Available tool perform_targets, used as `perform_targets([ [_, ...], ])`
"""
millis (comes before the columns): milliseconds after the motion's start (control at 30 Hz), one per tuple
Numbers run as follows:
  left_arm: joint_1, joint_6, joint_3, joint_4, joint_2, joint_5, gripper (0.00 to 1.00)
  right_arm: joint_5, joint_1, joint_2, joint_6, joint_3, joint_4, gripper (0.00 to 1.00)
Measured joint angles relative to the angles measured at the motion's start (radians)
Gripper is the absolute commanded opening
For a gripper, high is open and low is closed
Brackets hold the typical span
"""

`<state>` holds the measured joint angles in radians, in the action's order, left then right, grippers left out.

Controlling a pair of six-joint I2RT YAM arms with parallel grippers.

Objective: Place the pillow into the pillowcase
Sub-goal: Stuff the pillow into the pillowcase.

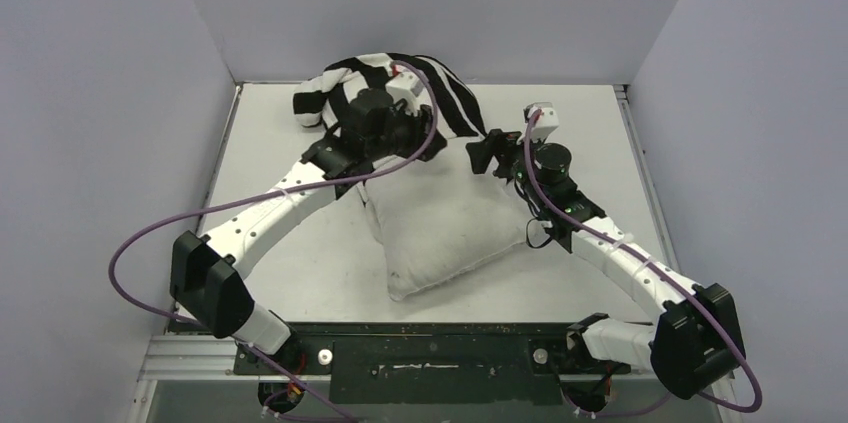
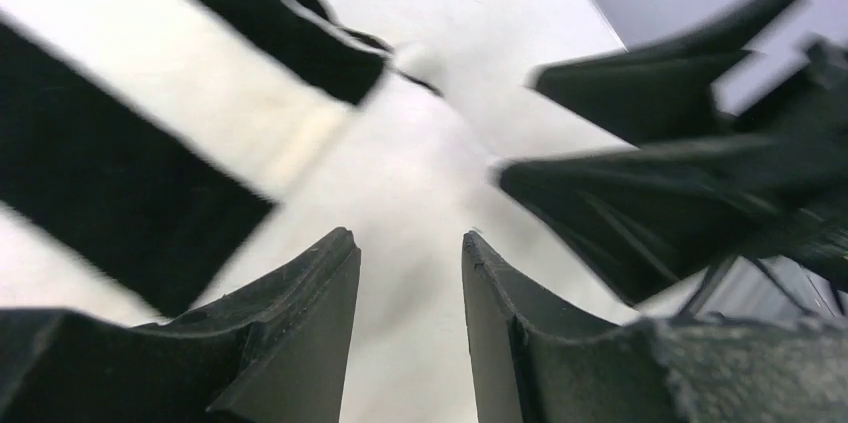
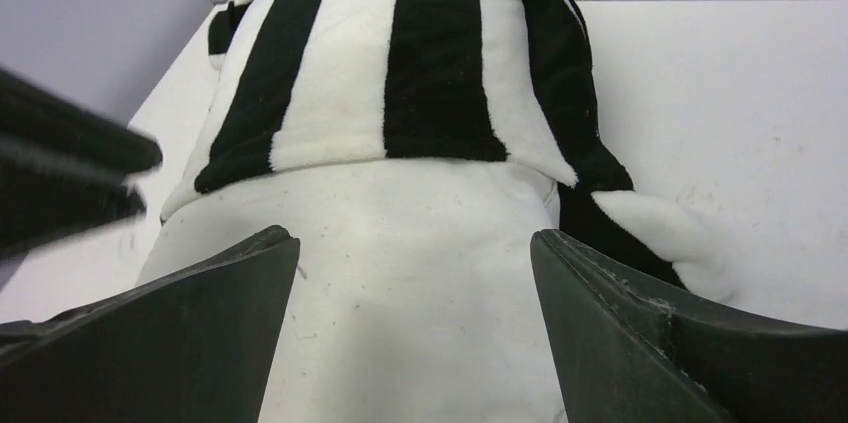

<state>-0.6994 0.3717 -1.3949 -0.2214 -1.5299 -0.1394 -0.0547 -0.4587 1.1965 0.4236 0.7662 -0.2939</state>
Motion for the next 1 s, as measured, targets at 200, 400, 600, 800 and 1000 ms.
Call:
perform_targets([
  [200,0.181,-0.002,0.039,-0.028,0.027,0.005,0.44,-0.054,-0.012,-0.018,-0.076,0.071,0.134,0.98],
  [400,0.274,-0.053,0.192,0.087,0.027,-0.081,0.62,0.054,-0.171,0.069,-0.079,0.179,0.228,1.00],
  [600,0.322,-0.053,0.271,0.242,-0.063,-0.176,0.49,0.188,-0.279,0.243,-0.105,0.286,0.285,0.98],
  [800,0.328,-0.035,0.269,0.299,-0.101,-0.148,0.00,0.249,-0.273,0.426,-0.182,0.307,0.212,0.25],
  [1000,0.321,-0.004,0.201,0.201,-0.060,-0.144,0.00,0.254,-0.235,0.470,-0.122,0.314,0.076,0.00],
])
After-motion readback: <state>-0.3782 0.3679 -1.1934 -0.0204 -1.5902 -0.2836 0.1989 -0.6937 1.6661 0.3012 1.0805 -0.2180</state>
